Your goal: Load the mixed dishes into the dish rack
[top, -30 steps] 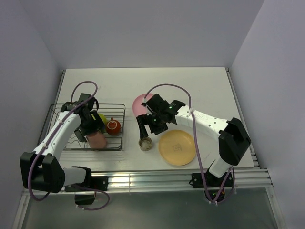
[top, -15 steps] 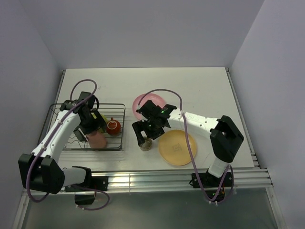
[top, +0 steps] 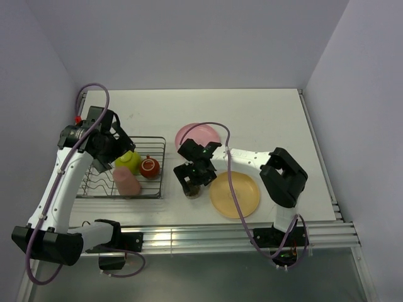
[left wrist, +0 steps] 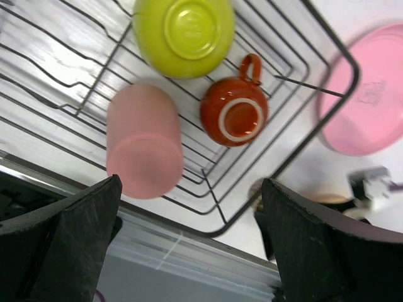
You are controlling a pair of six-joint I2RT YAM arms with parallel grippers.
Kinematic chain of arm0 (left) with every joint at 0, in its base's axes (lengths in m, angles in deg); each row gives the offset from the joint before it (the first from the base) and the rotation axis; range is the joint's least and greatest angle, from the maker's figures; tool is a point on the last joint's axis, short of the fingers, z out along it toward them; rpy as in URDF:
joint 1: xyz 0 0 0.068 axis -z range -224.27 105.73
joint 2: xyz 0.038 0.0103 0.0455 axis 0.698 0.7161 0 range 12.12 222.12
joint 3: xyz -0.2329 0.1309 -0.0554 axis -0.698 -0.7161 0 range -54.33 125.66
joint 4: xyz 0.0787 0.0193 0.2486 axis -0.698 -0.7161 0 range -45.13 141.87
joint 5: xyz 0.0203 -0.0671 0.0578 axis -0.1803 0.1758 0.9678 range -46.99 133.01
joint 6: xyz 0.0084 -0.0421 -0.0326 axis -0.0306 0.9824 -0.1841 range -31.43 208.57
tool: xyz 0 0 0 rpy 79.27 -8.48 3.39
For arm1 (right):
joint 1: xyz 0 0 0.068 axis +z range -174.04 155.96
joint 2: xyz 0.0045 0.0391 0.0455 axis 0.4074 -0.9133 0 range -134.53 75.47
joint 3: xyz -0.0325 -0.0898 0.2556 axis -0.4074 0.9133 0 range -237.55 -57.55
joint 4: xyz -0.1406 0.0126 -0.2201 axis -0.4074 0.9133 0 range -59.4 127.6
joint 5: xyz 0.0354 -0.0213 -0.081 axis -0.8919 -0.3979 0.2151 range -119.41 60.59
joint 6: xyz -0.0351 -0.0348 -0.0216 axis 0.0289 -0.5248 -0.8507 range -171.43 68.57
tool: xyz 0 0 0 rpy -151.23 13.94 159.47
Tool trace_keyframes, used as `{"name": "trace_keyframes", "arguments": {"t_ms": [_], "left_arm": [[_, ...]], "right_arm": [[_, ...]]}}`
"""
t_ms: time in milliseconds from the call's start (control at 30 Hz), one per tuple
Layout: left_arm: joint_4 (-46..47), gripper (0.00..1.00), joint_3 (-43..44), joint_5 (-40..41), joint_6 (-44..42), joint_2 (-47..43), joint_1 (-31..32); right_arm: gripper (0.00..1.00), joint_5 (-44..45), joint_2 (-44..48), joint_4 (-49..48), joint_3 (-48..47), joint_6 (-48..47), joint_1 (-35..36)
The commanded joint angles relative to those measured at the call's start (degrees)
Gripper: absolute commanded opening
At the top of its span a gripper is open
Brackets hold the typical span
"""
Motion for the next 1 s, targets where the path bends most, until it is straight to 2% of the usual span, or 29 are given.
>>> {"name": "trace_keyframes", "arguments": {"t_ms": [0,533,633,767,800,867,900,967], "left_arm": [[-1.0,0.99,4.1,-3.5,1.0,-1.8,0.2],[0.2,0.99,1.5,-7.6,0.9,-4.3,0.2],[0.5,0.99,1.2,-8.1,0.7,-4.6,0.2],[1.0,0.99,1.1,-10.2,0.4,-4.8,0.2],[1.0,0.99,1.2,-11.2,0.1,-4.7,0.2],[1.2,0.99,2.1,-14.7,-0.1,-4.4,0.2],[1.3,0.99,2.6,-16.0,-0.3,-4.2,0.3],[2.7,0.99,3.4,-19.3,-0.3,-3.8,0.4]], "right_arm": [[0.99,3.4,-1.8,-0.9,-2.8,-1.0,0.4],[0.98,6.7,0.4,-0.9,-1.6,0.9,1.1],[0.92,7.8,0.4,-0.6,-0.9,0.4,1.1],[0.72,7.1,-1.2,-1.6,0.4,0.1,1.1],[0.59,7.1,-1.6,-1.9,1.0,0.3,1.1],[0.44,5.7,-1.8,-3.2,1.5,0.2,1.1],[0.31,5.6,-2.1,-3.3,1.7,0.1,1.1],[0.19,5.4,-2.6,-3.3,1.5,0.0,1.1]]}}
